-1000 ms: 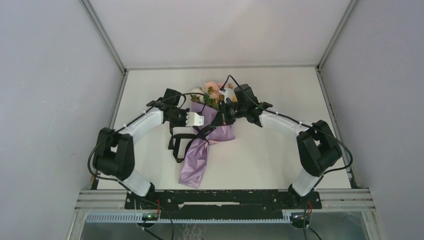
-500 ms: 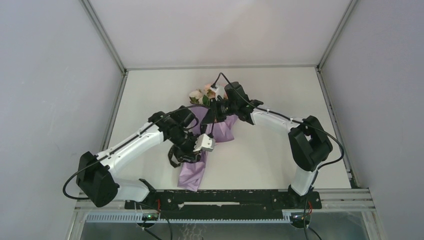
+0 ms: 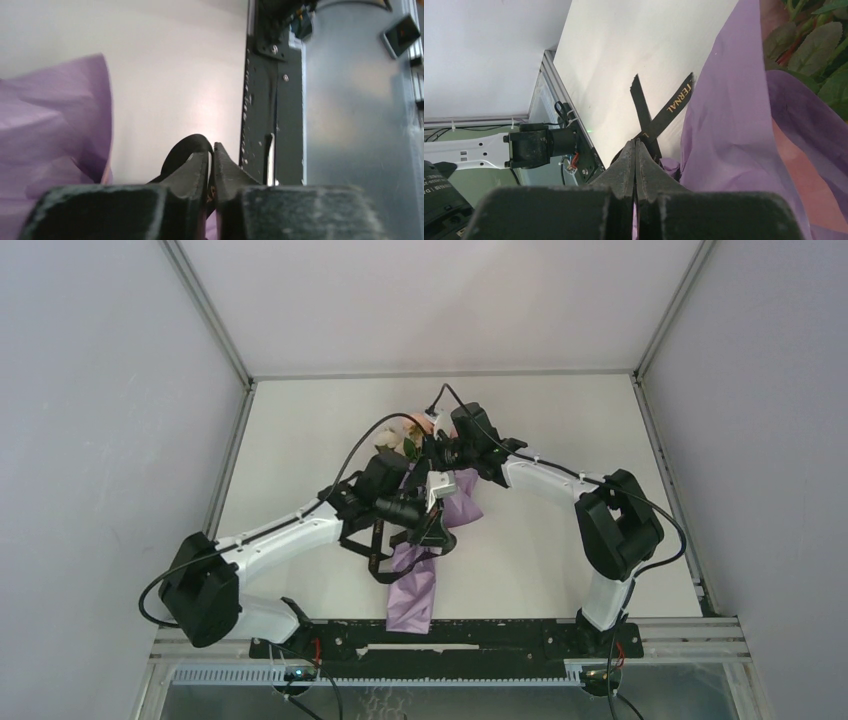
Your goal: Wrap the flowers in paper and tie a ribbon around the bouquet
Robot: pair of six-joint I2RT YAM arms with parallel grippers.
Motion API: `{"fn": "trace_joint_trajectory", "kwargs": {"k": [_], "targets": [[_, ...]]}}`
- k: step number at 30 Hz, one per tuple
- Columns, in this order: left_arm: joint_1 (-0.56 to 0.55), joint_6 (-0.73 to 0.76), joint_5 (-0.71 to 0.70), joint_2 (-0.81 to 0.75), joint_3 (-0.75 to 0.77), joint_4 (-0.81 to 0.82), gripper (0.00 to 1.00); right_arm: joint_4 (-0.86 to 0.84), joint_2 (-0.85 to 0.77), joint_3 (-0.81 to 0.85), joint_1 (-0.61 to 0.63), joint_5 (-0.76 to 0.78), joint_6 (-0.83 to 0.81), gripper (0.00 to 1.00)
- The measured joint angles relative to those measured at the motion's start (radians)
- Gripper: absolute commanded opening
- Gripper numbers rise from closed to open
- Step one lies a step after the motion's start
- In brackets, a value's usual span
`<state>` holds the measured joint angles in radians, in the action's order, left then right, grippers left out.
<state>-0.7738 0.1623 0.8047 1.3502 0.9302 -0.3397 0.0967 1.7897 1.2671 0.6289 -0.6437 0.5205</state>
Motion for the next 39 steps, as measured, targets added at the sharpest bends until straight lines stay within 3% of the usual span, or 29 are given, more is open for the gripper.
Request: {"fn": "trace_joint_trajectory", "kwargs": {"k": [3,6,10,15,19,21,25,27,28,32,39], "targets": [[0.000,-0.174,-0.024,0.016,-0.057,0.221,0.28,0.008,0.000,0.000,0.000,0.001,-0.003,0.00],[-0.006,-0.242,-0.078,0.024,-0.108,0.329,0.52,0.020,0.000,0.000,0.000,0.004,-0.010,0.00],[-0.029,-0.100,-0.132,0.019,-0.132,0.293,0.71,0.035,0.000,0.000,0.000,0.006,-0.022,0.00],[-0.042,0.197,-0.195,-0.084,-0.129,0.061,0.89,0.056,0.000,0.003,0.009,0.010,-0.043,0.00],[-0.026,0.354,-0.217,-0.161,-0.099,-0.156,0.89,0.068,0.000,0.004,0.022,0.016,-0.051,0.00],[0.003,0.396,-0.216,-0.178,-0.078,-0.243,0.82,0.076,0.000,0.004,0.033,0.021,-0.051,0.00],[0.137,0.402,-0.168,-0.216,-0.054,-0.335,0.56,0.097,-0.007,0.004,0.066,0.037,-0.060,0.00],[0.233,0.374,-0.122,-0.241,-0.050,-0.342,0.53,0.106,-0.016,0.004,0.081,0.043,-0.061,0.00],[0.282,0.352,-0.098,-0.254,-0.050,-0.340,0.54,0.108,-0.021,0.004,0.086,0.045,-0.062,0.00],[0.397,0.252,-0.053,-0.306,-0.086,-0.235,0.78,0.109,-0.048,0.004,0.110,0.064,-0.061,0.00],[0.404,0.015,-0.044,-0.348,-0.339,0.166,0.87,0.093,-0.069,0.003,0.160,0.101,-0.041,0.00]]}}
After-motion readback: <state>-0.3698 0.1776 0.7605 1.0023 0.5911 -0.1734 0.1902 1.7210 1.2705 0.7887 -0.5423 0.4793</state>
